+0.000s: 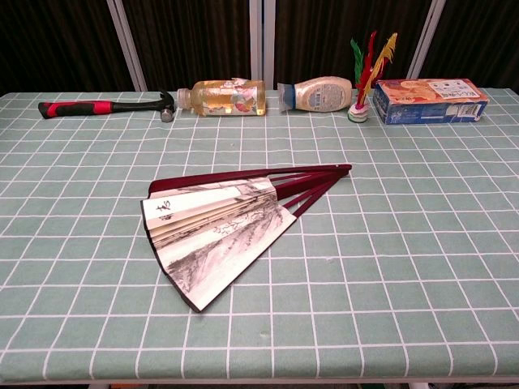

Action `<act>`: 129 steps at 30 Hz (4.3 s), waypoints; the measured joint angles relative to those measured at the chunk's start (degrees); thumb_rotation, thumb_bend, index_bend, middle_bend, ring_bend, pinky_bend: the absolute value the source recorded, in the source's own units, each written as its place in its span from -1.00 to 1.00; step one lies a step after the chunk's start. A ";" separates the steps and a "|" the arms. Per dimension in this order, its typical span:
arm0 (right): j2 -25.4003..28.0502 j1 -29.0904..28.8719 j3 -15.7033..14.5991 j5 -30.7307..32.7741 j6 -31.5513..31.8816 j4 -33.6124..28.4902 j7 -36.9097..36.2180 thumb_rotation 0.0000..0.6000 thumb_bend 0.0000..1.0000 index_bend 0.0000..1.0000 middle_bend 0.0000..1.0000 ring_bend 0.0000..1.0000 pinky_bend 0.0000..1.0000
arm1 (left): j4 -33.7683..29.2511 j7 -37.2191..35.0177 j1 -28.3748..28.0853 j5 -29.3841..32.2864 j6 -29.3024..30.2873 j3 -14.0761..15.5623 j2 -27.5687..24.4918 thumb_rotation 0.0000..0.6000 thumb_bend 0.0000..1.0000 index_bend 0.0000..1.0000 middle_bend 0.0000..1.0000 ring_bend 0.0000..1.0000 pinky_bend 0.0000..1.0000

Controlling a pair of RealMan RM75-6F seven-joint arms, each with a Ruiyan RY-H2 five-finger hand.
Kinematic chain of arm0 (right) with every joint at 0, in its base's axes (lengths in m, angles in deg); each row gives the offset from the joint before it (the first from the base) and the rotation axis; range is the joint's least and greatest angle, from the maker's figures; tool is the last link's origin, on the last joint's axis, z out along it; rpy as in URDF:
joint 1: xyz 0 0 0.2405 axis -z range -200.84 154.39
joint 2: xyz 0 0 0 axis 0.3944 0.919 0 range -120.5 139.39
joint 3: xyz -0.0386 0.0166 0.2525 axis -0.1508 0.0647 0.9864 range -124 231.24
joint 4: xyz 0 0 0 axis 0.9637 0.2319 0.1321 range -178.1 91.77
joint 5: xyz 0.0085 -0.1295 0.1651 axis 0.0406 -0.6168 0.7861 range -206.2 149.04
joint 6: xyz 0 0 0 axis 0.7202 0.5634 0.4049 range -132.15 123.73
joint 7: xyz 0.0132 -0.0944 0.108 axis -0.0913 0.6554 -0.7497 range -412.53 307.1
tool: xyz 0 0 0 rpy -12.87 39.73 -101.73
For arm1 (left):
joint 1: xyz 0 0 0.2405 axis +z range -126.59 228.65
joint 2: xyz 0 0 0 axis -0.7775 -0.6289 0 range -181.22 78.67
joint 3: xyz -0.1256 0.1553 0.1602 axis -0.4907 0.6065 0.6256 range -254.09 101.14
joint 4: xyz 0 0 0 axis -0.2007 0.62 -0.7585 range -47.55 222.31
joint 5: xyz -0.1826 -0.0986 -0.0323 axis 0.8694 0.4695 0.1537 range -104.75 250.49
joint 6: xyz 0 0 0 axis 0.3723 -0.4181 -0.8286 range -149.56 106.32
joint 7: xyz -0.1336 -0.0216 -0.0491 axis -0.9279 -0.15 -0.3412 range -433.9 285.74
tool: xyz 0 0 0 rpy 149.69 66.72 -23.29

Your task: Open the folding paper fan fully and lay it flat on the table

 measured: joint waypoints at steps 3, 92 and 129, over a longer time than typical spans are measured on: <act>0.01 -0.05 -0.01 -0.07 0.01 0.02 -0.02 1.00 -0.49 -0.94 -0.84 -1.00 -1.00 | -0.10 -0.07 0.06 -0.10 0.05 0.11 -0.01 1.00 -1.00 -0.40 -0.48 -0.67 -0.71; 5.48 -3.23 -1.35 -3.17 -0.98 -5.52 2.34 1.00 -0.47 -0.94 -0.82 -1.00 -1.00 | 41.09 -12.56 -64.72 27.44 -65.87 -7.66 33.17 1.00 -0.51 -0.25 -0.01 -0.20 -0.55; 5.82 -1.53 -1.18 -3.94 2.10 -5.58 1.29 1.00 -0.47 -0.94 -0.79 -1.00 -1.00 | 32.16 -8.13 -60.38 20.36 -52.16 -5.95 30.64 1.00 -0.27 0.14 0.38 0.14 -0.39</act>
